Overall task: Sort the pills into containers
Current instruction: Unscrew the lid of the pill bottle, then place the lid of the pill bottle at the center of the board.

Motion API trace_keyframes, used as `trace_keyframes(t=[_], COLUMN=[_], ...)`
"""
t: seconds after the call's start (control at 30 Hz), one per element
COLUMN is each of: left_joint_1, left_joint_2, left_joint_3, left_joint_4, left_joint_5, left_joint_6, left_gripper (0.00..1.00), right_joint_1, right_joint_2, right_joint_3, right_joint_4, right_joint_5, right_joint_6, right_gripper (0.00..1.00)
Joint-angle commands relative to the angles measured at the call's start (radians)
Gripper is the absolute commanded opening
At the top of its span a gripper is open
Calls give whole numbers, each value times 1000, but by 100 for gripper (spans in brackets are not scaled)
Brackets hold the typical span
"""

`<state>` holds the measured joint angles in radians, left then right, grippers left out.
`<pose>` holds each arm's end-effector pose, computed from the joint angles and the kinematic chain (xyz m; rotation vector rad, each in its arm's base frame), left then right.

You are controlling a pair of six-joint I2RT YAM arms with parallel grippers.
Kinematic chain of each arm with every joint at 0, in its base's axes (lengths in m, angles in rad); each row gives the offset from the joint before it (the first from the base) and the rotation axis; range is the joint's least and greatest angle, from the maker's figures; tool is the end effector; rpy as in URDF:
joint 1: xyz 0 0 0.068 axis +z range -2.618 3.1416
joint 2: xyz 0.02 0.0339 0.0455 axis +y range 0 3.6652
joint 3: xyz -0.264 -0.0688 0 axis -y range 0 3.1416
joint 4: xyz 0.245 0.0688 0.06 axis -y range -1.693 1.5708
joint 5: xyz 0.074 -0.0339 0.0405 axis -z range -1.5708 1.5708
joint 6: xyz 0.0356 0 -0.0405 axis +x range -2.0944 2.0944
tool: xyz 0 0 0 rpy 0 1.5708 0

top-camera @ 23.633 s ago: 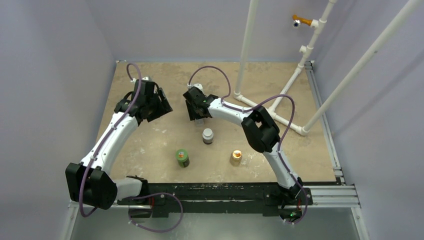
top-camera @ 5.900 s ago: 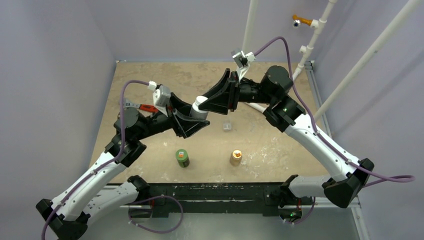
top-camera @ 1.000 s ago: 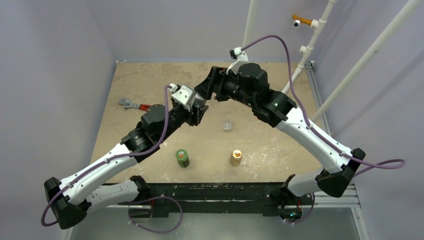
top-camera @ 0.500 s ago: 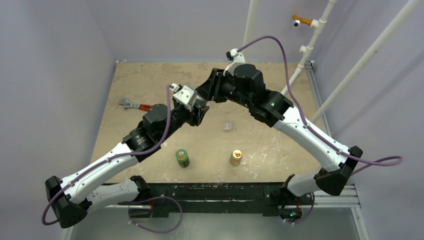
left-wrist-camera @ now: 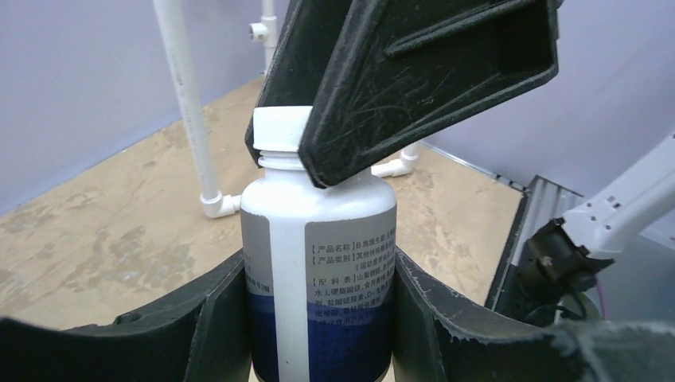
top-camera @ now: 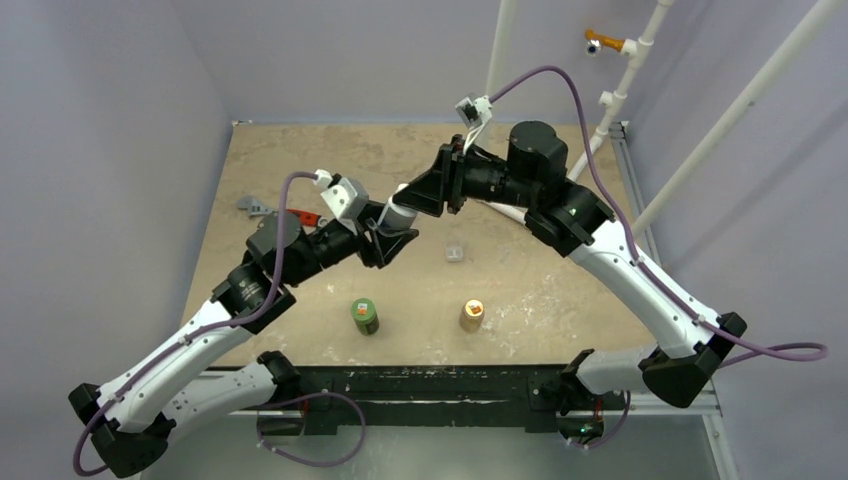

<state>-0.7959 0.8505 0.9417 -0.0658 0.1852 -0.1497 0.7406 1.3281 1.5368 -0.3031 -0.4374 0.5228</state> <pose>0.1306 -0.1427 0.3968 0.6557 1.4760 -0.8839 0.2036 0.2065 0.4692 -0.5566 1.7470 1.2879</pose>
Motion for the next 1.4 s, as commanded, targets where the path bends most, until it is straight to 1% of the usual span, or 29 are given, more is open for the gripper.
trace_keyframes(t=[0.0,0.1,0.23,0.47,0.67,0.77,0.9,1.0,1.17,1.3,1.37], left_joint_1=[-15,-6,1,39,77,85,90,90,90,91,92], left_joint_2=[-48,-54,-55,-47,-50,-55,-48,-42,-45,-49,-45], left_joint_3=[41,40,28,-4,-25,-25,-29,-22,-27,-67,-82], left_joint_4=[-21,-3,47,227,346,344,338,287,141,125,121], left_joint_5=[333,410,495,653,730,732,742,717,561,417,344], left_joint_6=[-41,-68,-115,-241,-344,-343,-340,-306,-188,-158,-151], left_gripper=[0,0,0,0,0,0,0,0,0,0,0], right_joint_1=[-52,-52,-52,-53,-52,-52,-53,-53,-78,-107,-111], right_joint_2=[-9,-17,-17,-17,3,8,0,-7,-37,-62,-65], right_joint_3=[-23,-45,-54,-69,-50,-47,-48,-26,4,7,17], right_joint_4=[264,339,399,513,542,530,501,401,253,196,137], right_joint_5=[-183,-264,-349,-480,-548,-552,-520,-427,-216,-83,30], right_joint_6=[-44,-29,-13,12,26,19,1,-53,-94,-89,-92], right_gripper=[8,8,7,7,7,6,7,9,10,10,11])
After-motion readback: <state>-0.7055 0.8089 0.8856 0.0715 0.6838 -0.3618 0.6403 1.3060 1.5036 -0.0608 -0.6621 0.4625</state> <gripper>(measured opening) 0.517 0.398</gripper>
